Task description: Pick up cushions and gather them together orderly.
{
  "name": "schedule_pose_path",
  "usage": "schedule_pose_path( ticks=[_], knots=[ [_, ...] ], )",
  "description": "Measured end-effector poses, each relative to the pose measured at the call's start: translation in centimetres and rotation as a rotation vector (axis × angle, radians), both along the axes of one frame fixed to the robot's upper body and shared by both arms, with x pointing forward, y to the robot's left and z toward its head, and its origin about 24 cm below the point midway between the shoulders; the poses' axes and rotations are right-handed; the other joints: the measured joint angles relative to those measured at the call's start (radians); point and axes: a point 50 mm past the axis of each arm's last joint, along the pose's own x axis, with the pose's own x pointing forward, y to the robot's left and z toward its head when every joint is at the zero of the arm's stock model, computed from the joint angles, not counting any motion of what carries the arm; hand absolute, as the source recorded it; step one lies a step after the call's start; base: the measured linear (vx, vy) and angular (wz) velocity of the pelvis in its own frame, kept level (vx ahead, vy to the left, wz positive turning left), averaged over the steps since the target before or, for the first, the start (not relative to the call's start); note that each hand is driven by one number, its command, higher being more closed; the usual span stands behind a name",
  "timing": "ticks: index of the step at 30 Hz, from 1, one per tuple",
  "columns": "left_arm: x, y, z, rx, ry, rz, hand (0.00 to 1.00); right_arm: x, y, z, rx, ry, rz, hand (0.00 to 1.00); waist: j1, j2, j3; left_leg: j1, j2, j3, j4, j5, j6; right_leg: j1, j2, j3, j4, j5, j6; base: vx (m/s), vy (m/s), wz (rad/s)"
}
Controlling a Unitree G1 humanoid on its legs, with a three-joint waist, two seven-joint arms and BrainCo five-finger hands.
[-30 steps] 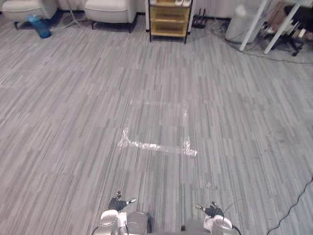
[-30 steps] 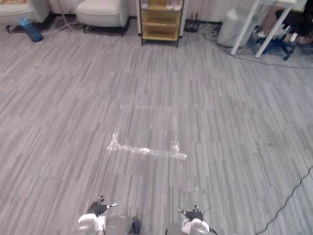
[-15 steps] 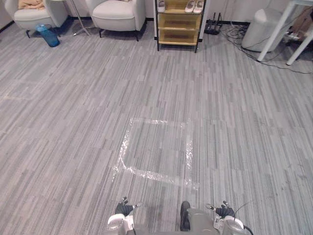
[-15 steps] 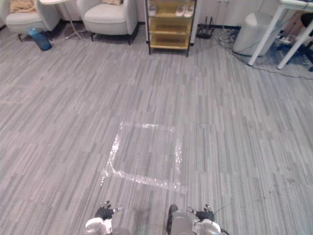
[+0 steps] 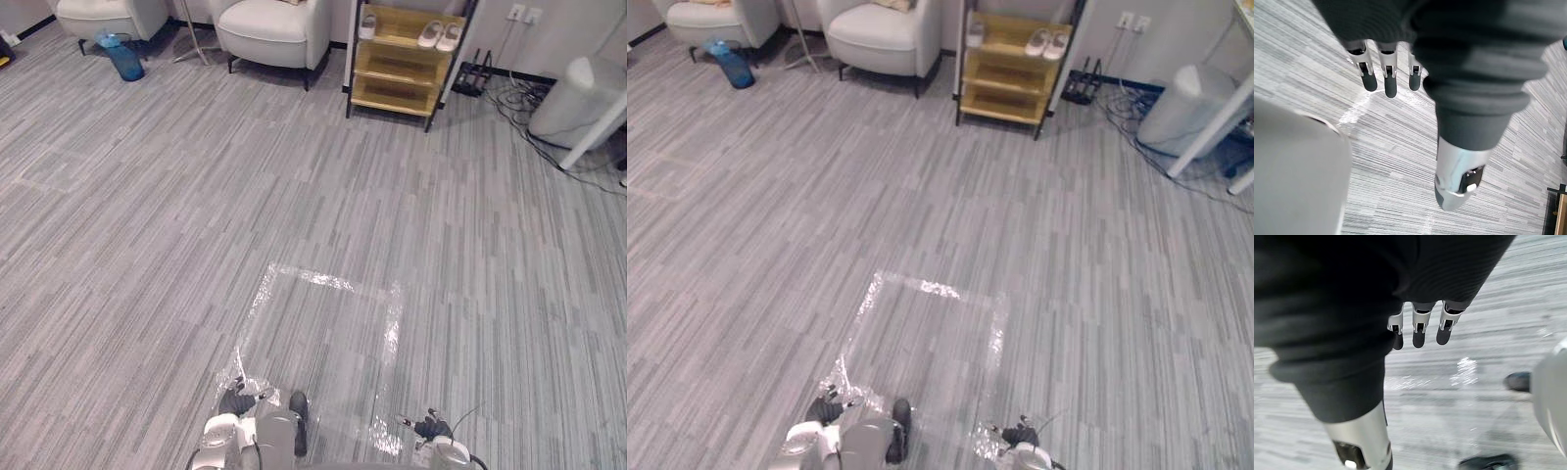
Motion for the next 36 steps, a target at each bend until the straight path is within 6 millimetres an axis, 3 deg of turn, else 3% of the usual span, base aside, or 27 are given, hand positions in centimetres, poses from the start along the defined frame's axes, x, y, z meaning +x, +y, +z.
schedule_pose_path(
  ticks=[1, 3, 4, 6, 7, 8, 9, 10, 11, 12, 13, 15, 16, 18, 20, 22, 23, 24, 25, 31, 36],
  knots=[
    [-0.2, 0.0, -0.1, 0.005, 0.014, -0.023, 0.00, 0.0, -0.1, 0.0, 0.000, -0.003, 0.001, 0.00, -0.001, -0.001, 0.000, 0.042, -0.006, 0.000, -0.018, -0.007, 0.003, -0.042, -0.010, 0.000, 0.075, -0.027, -0.011, 0.43, 0.029, 0.26],
    [-0.3, 0.1, -0.2, 0.008, 0.020, -0.034, 0.00, -0.1, -0.1, 0.0, 0.001, -0.001, 0.003, 0.00, -0.007, -0.006, -0.004, 0.156, -0.005, -0.007, -0.094, -0.009, 0.001, -0.125, -0.013, -0.056, 0.041, -0.093, -0.060, 0.47, 0.002, 0.19],
    [-0.3, 0.1, -0.2, 0.008, 0.020, -0.034, 0.00, 0.1, -0.1, 0.0, 0.001, -0.004, 0.004, 0.00, -0.009, -0.005, -0.003, 0.173, 0.000, -0.009, -0.108, -0.009, 0.000, -0.144, -0.007, -0.071, 0.002, -0.101, -0.070, 0.32, -0.042, 0.12],
    [-0.1, 0.0, -0.1, 0.007, 0.015, -0.033, 0.00, 0.8, -0.2, 0.3, -0.003, -0.021, 0.010, 0.00, -0.026, 0.008, 0.002, 0.207, 0.034, -0.028, -0.131, -0.019, -0.017, -0.201, 0.048, -0.085, -0.222, -0.090, -0.094, 0.35, -0.097, 0.24],
    [-0.2, 0.1, -0.2, 0.008, 0.018, -0.032, 0.00, 1.0, -0.3, 0.3, -0.005, -0.024, 0.012, 0.00, -0.035, 0.011, 0.003, 0.217, 0.047, -0.032, -0.138, -0.024, -0.026, -0.212, 0.074, -0.075, -0.351, -0.042, -0.095, 0.46, -0.179, 0.40],
    [-0.6, 0.3, -0.3, 0.012, 0.030, -0.029, 0.00, 0.7, -0.2, 0.2, -0.003, -0.015, 0.012, 0.00, -0.046, -0.001, 0.002, 0.232, 0.045, -0.047, -0.139, -0.040, -0.050, -0.214, 0.095, -0.043, -0.518, 0.069, -0.103, 0.38, -0.177, 0.45],
    [-0.8, 0.5, -0.3, 0.016, 0.036, -0.026, 0.00, 0.2, -0.2, 0.0, 0.000, -0.001, 0.009, 0.00, -0.051, -0.017, 0.001, 0.245, 0.036, -0.060, -0.136, -0.056, -0.067, -0.209, 0.093, -0.014, -0.569, 0.158, -0.112, 0.47, -0.274, 0.53],
    [-1.2, 0.7, -0.5, 0.017, 0.046, -0.016, 0.00, -0.3, -0.3, -0.2, 0.010, 0.013, -0.008, 0.00, -0.055, -0.030, 0.000, 0.271, 0.030, -0.085, -0.123, -0.091, -0.074, -0.204, 0.090, 0.010, -0.549, 0.204, -0.145, 0.38, -0.242, 0.31],
    [-1.3, 0.3, -0.6, -0.003, 0.047, 0.010, 0.00, 0.0, -1.3, 0.1, -0.023, 0.006, 0.000, 0.00, -0.052, 0.014, -0.009, 0.275, 0.074, -0.097, -0.094, -0.114, -0.089, -0.202, 0.126, 0.000, -0.514, 0.184, -0.155, 0.47, -0.302, 0.28],
    [-1.4, -0.5, -0.7, -0.024, 0.048, 0.023, 0.00, 0.0, -1.4, 0.1, -0.023, 0.009, 0.000, 0.00, -0.051, 0.037, -0.015, 0.254, 0.102, -0.113, -0.010, -0.125, -0.099, -0.171, 0.148, -0.013, -0.542, 0.144, -0.165, 0.36, -0.226, 0.14],
    [-1.4, -0.6, -0.7, -0.028, 0.048, 0.023, 0.00, -0.1, -1.4, 0.0, -0.022, 0.011, -0.001, 0.00, -0.051, 0.042, -0.016, 0.237, 0.110, -0.116, 0.031, -0.127, -0.102, -0.161, 0.152, -0.024, -0.551, 0.140, -0.171, 0.35, -0.262, 0.37],
    [-1.0, -0.8, -0.5, -0.048, 0.028, 0.059, 0.00, -0.4, -1.5, 0.0, -0.026, 0.015, -0.003, 0.00, -0.053, 0.063, -0.011, 0.108, 0.156, -0.127, 0.322, -0.113, -0.111, -0.091, 0.187, -0.053, -0.605, 0.123, -0.190, 0.33, -0.213, 0.33],
    [-0.8, -0.7, -0.4, -0.053, 0.012, 0.082, 0.00, -0.4, -1.5, 0.0, -0.033, 0.014, 0.000, 0.00, -0.040, 0.072, -0.004, -0.001, 0.218, -0.102, 0.577, -0.102, -0.098, -0.016, 0.223, -0.058, -0.638, 0.102, -0.218, 0.29, -0.134, 0.08],
    [-0.7, -0.5, -0.3, -0.046, 0.008, 0.078, 0.00, -0.4, -1.4, 0.0, -0.032, 0.015, -0.003, 0.00, -0.027, 0.060, 0.005, -0.028, 0.230, -0.085, 0.586, -0.119, -0.104, 0.030, 0.225, -0.058, -0.652, 0.099, -0.220, 0.26, -0.085, -0.17],
    [-0.6, -0.6, -0.2, -0.038, 0.007, 0.045, 0.00, -0.2, -1.4, 0.1, -0.034, 0.009, -0.003, 0.00, -0.022, 0.054, 0.005, -0.055, 0.215, -0.087, 0.446, -0.136, -0.112, 0.072, 0.218, -0.045, -0.683, 0.101, -0.217, 0.25, -0.002, -0.23],
    [-0.1, -0.8, -0.1, -0.041, -0.006, 0.037, 0.00, 0.3, -1.4, 0.3, -0.038, -0.004, -0.006, 0.00, -0.022, 0.053, 0.006, -0.073, 0.156, -0.157, 0.229, -0.128, -0.114, 0.086, 0.191, -0.016, -0.700, 0.099, -0.198, 0.25, 0.144, -0.31],
    [0.0, -0.9, -0.1, -0.041, -0.007, 0.035, 0.00, 0.3, -1.6, 0.3, -0.041, -0.004, -0.013, 0.00, -0.018, 0.053, 0.005, -0.066, 0.110, -0.233, 0.099, -0.087, -0.125, 0.089, 0.173, 0.007, -0.700, 0.091, -0.174, 0.20, 0.205, -0.43],
    [-0.1, -1.1, -0.1, -0.045, -0.005, 0.029, 0.00, 0.2, -1.7, 0.3, -0.042, -0.001, -0.018, 0.00, -0.014, 0.061, 0.002, -0.058, 0.095, -0.265, 0.059, -0.019, -0.151, 0.090, 0.171, 0.021, -0.699, 0.088, -0.163, 0.19, 0.212, -0.52],
    [-0.2, -1.4, -0.2, -0.049, 0.001, 0.023, 0.00, 0.0, -1.6, 0.2, -0.038, 0.005, -0.027, 0.00, -0.003, 0.071, -0.002, -0.035, 0.082, -0.265, 0.043, 0.035, -0.141, 0.092, 0.171, 0.047, -0.701, 0.084, -0.147, 0.14, 0.139, -0.34],
    [0.2, -0.7, -0.1, -0.026, -0.002, 0.010, 0.00, -1.0, -0.3, -0.2, 0.000, 0.021, -0.039, 0.00, -0.001, 0.011, -0.007, 0.054, 0.011, -0.202, -0.027, 0.037, -0.096, 0.148, 0.083, 0.071, -0.710, 0.058, -0.099, 0.14, 0.128, -0.13],
    [0.0, -0.9, -0.2, -0.031, 0.002, 0.008, 0.00, -1.5, -0.5, -0.3, -0.004, 0.032, -0.049, 0.00, -0.003, 0.010, -0.015, 0.084, -0.007, -0.213, -0.068, 0.048, -0.079, 0.162, 0.068, 0.061, -0.724, 0.052, -0.090, 0.04, 0.004, 0.04]
  ],
)
